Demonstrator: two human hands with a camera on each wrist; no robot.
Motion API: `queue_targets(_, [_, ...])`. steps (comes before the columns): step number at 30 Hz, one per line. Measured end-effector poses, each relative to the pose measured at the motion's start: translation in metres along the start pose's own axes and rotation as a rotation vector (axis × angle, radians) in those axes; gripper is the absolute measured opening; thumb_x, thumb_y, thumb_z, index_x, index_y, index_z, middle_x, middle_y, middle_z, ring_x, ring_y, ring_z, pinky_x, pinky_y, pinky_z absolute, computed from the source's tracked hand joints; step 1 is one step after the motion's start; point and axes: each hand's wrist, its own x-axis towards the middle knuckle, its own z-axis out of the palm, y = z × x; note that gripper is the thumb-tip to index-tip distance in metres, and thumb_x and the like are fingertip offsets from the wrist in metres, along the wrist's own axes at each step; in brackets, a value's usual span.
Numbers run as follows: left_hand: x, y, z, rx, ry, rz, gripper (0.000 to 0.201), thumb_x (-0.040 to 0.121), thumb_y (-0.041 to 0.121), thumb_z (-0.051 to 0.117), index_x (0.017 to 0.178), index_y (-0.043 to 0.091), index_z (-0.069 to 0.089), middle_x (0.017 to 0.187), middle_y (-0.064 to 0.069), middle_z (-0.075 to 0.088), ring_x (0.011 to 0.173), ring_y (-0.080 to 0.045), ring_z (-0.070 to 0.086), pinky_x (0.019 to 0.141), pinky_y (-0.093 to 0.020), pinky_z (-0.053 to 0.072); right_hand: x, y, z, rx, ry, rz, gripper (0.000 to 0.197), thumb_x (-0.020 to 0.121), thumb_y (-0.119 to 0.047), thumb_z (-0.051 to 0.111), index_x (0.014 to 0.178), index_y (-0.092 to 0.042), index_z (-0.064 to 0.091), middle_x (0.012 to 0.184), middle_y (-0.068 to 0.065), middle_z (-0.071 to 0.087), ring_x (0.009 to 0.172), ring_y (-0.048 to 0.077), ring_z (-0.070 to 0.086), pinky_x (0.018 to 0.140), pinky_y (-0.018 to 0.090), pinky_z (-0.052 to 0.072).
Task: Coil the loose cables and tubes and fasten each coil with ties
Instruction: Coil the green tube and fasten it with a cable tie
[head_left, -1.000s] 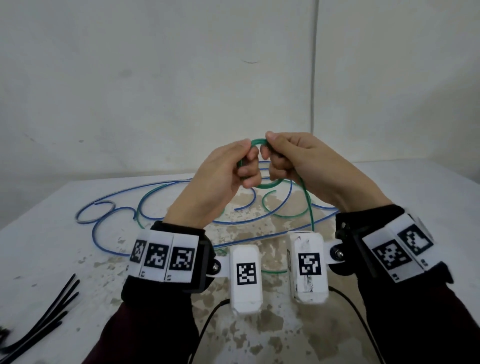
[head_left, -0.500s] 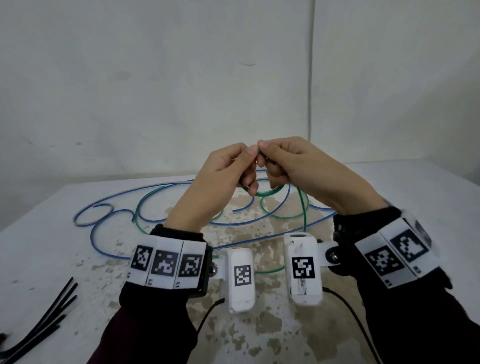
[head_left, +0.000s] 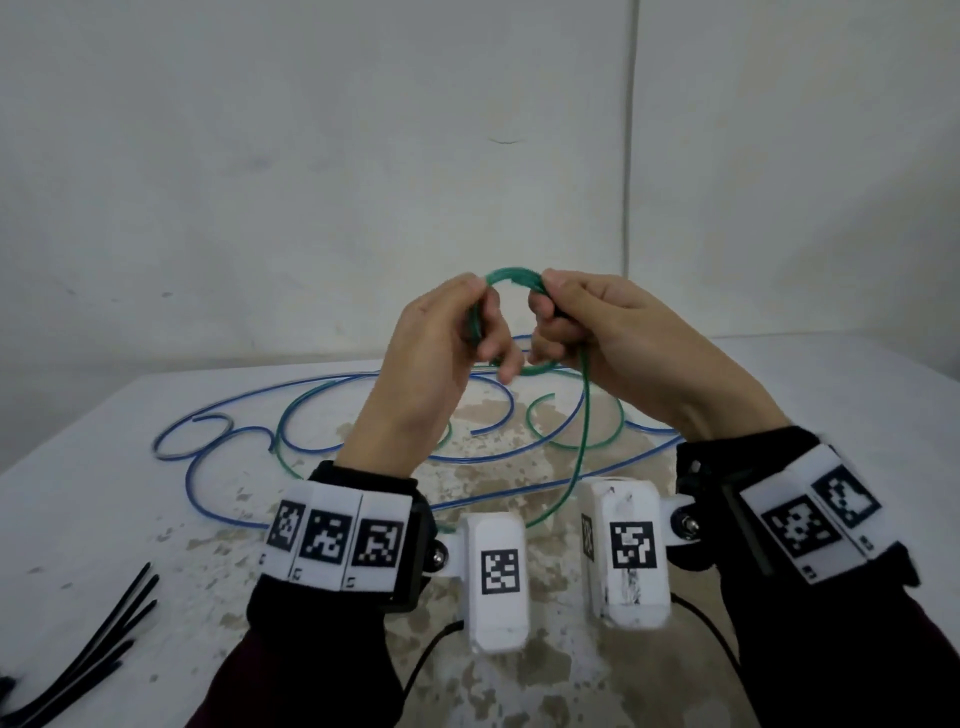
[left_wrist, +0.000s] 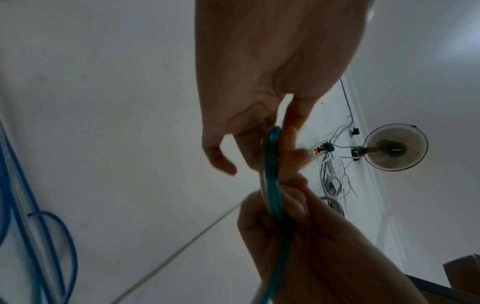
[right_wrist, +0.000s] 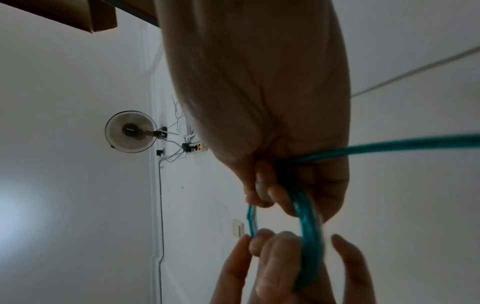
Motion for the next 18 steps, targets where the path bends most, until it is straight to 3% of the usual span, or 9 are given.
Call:
queue_targets(2, [-0.001, 0.0, -0.003, 0.104, -0.109, -0.057, 0.032, 0.099, 0.013, 0.037, 0.071, 0.004, 0.049, 0.05, -0.006, 0.034, 0.041, -0.021, 0.046, 0.054, -0.027, 0.044, -0.002, 0.0, -0.001, -0.125, -0.024, 0.008, 0.034, 0.103, -0.021, 0.033, 0.073, -0.012, 0.047, 0.054, -0.007, 0.031, 0.049, 0.009, 0.035, 0.062, 0.019, 0.041])
queue_targets(5, [-0.003, -0.001, -0.009, 0.226, -0.157, -0.06, 0.035, 0.101, 0.02, 0.038, 0.076, 0.002, 0.056, 0.056, -0.01, 0.036, 0.041, -0.018, 0.046, 0.054, -0.026, 0.044, -0.004, -0.001, 0.003, -0.269, -0.06, 0.028, 0.035, 0.103, -0.021, 0.035, 0.072, -0.012, 0.047, 0.048, -0.014, 0.034, 0.043, 0.003, 0.033, 0.054, 0.013, 0.038])
queue_targets(9, [-0.002, 0.0, -0.006, 0.267, -0.011, 0.076, 0.032, 0.102, 0.018, 0.038, 0.075, 0.003, 0.046, 0.065, -0.02, 0.025, 0.049, -0.013, 0.022, 0.047, -0.018, 0.022, 0.0, 0.001, 0.005, -0.115, 0.011, 0.008, 0.035, 0.101, -0.024, 0.042, 0.074, -0.009, 0.058, 0.049, -0.008, 0.045, 0.052, 0.01, 0.048, 0.073, 0.028, 0.048])
queue_targets(11, [-0.001, 0.0, -0.001, 0.213, 0.099, 0.137, 0.031, 0.102, 0.016, 0.038, 0.072, 0.008, 0.041, 0.066, -0.014, 0.021, 0.049, -0.009, 0.021, 0.045, -0.017, 0.021, 0.002, 0.001, 0.005, -0.04, 0.041, -0.007, 0.035, 0.101, -0.023, 0.04, 0.077, -0.008, 0.061, 0.055, -0.001, 0.054, 0.061, 0.015, 0.056, 0.077, 0.028, 0.05])
queue_targets(13, [0.0, -0.001, 0.002, 0.14, 0.128, 0.127, 0.032, 0.102, 0.015, 0.038, 0.071, 0.01, 0.04, 0.065, -0.006, 0.025, 0.047, -0.008, 0.022, 0.044, -0.017, 0.022, 0.001, 0.001, 0.003, 0.0, 0.022, -0.017, 0.035, 0.102, -0.021, 0.036, 0.078, -0.007, 0.057, 0.055, -0.001, 0.049, 0.061, 0.015, 0.054, 0.075, 0.024, 0.051])
queue_targets(15, [0.0, 0.0, 0.001, 0.023, 0.045, 0.02, 0.034, 0.102, 0.016, 0.038, 0.069, 0.007, 0.043, 0.06, -0.001, 0.034, 0.045, -0.008, 0.025, 0.042, -0.018, 0.024, 0.0, 0.0, 0.002, -0.006, 0.012, -0.015, 0.034, 0.103, -0.021, 0.035, 0.076, -0.009, 0.051, 0.051, -0.006, 0.034, 0.053, 0.012, 0.042, 0.072, 0.023, 0.049])
queue_targets(17, [-0.001, 0.002, -0.003, 0.028, -0.092, -0.067, 0.034, 0.102, 0.017, 0.037, 0.071, 0.005, 0.047, 0.053, 0.003, 0.042, 0.044, -0.008, 0.025, 0.042, -0.016, 0.026, -0.001, -0.001, 0.001, -0.094, -0.002, -0.025, 0.034, 0.102, -0.021, 0.036, 0.073, -0.01, 0.049, 0.05, -0.008, 0.03, 0.049, 0.01, 0.033, 0.066, 0.023, 0.046])
queue_targets(18, [-0.002, 0.002, -0.005, 0.074, -0.138, -0.056, 0.035, 0.102, 0.018, 0.038, 0.072, 0.006, 0.05, 0.053, -0.004, 0.04, 0.045, -0.008, 0.023, 0.042, -0.016, 0.024, -0.001, -0.001, 0.002, -0.129, -0.006, -0.034, 0.034, 0.102, -0.022, 0.038, 0.072, -0.01, 0.049, 0.049, -0.008, 0.031, 0.047, 0.01, 0.032, 0.063, 0.022, 0.043])
